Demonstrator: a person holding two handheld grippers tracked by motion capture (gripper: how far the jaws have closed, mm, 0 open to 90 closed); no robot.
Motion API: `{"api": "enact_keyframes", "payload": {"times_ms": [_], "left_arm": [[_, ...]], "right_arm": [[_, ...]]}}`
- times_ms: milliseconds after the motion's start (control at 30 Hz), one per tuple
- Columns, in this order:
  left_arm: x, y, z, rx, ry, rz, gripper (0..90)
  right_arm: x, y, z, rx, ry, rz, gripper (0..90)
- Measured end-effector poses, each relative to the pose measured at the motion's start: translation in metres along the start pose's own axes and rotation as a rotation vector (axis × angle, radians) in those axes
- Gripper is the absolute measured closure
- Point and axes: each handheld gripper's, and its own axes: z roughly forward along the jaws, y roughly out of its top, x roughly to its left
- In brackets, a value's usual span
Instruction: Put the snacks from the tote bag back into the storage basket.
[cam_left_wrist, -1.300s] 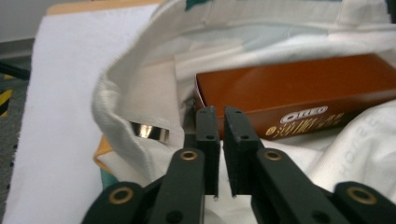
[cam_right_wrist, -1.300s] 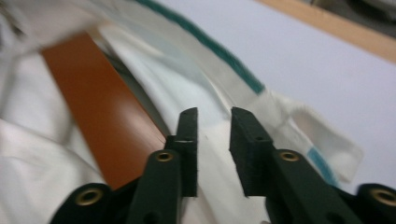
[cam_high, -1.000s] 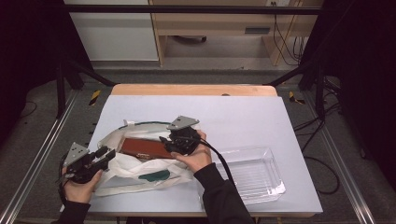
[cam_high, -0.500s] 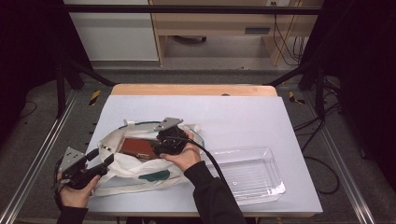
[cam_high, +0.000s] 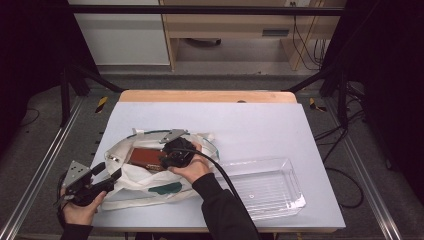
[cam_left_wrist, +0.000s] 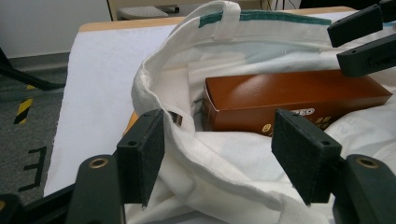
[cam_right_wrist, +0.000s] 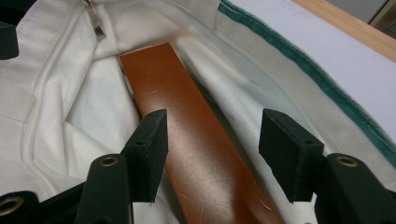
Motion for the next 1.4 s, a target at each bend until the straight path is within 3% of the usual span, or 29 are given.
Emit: {"api": "enact_keyframes", "payload": {"times_ms": [300, 367, 600, 700, 800, 967, 1067, 1267, 1400], "left_arm": [[0.001, -0.001, -0.002, 0.001, -0.001, 0.019, 33.0], [0.0, -0.001, -0.003, -0.007, 0.003, 0.02, 32.9], [0.002, -0.001, -0.007, -0.021, 0.015, 0.016, 32.8], [0.003, -0.002, -0.008, -0.025, 0.018, 0.01, 32.8], [0.003, -0.002, -0.008, -0.023, 0.018, 0.01, 32.9], [0.003, -0.002, -0.006, -0.015, 0.016, 0.013, 33.0], [0.004, -0.002, -0.006, -0.012, 0.017, 0.009, 33.2], [0.006, -0.004, -0.004, 0.0, 0.017, 0.001, 33.5], [0.006, -0.004, -0.003, 0.003, 0.016, -0.001, 33.6]], "right_arm": [[0.001, -0.006, 0.013, 0.065, 0.02, -0.005, 39.4], [0.0, -0.008, 0.015, 0.081, 0.002, -0.016, 39.2], [-0.001, -0.009, 0.017, 0.092, 0.035, 0.01, 37.0], [0.003, -0.01, 0.019, 0.123, 0.02, -0.042, 31.9], [0.005, -0.011, 0.022, 0.138, -0.002, -0.078, 32.5], [-0.002, -0.014, 0.03, 0.159, 0.041, -0.021, 27.0], [0.001, -0.017, 0.034, 0.178, 0.013, -0.076, 27.7], [0.001, -0.014, 0.03, 0.188, 0.038, -0.114, 34.7], [0.004, -0.01, 0.025, 0.207, 0.046, -0.167, 37.8]]}}
